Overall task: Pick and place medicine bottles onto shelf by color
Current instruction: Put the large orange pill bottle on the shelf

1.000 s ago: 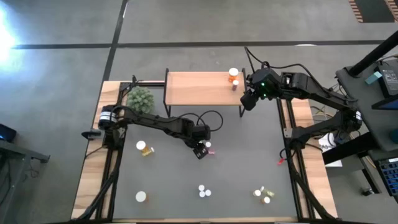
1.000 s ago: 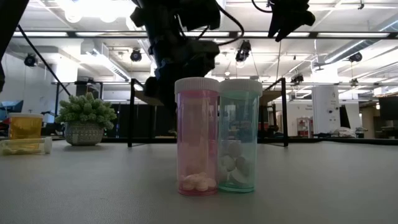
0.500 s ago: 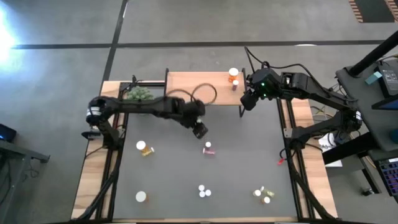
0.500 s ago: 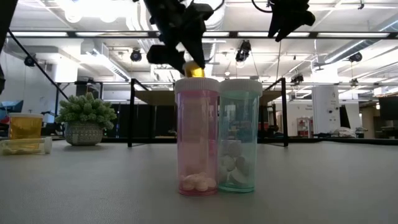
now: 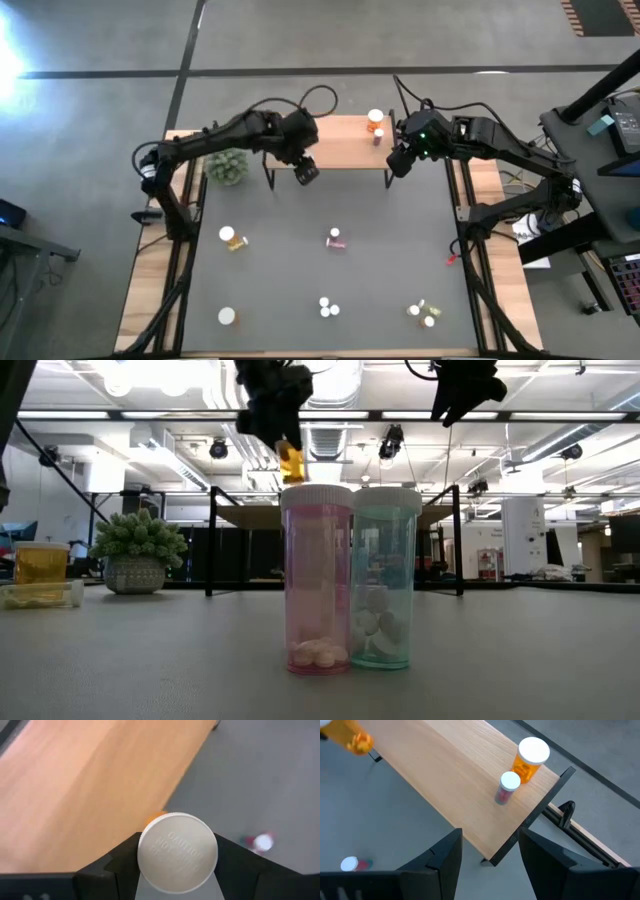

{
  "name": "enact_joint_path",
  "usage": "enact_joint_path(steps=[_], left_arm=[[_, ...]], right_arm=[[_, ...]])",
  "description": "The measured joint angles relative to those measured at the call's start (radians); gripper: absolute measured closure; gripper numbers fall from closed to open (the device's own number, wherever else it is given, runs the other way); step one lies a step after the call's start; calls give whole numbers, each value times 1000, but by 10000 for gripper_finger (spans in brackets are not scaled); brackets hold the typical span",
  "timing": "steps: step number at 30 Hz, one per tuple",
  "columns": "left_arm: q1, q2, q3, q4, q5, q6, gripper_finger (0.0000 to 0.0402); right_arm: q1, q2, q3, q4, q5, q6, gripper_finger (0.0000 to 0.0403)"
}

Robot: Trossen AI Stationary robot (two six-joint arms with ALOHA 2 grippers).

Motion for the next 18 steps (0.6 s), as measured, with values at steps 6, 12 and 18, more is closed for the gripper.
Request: enact_joint_path(steps=[6,12,18], left_arm=[[85,2,-8,-48,2,99,207],[156,2,-33,-53,3,172,207],[216,2,-49,-59,4,219,207]], right_arm=[[0,0,0,0,0,0,218],[0,0,0,0,0,0,218],[0,0,0,0,0,0,218]])
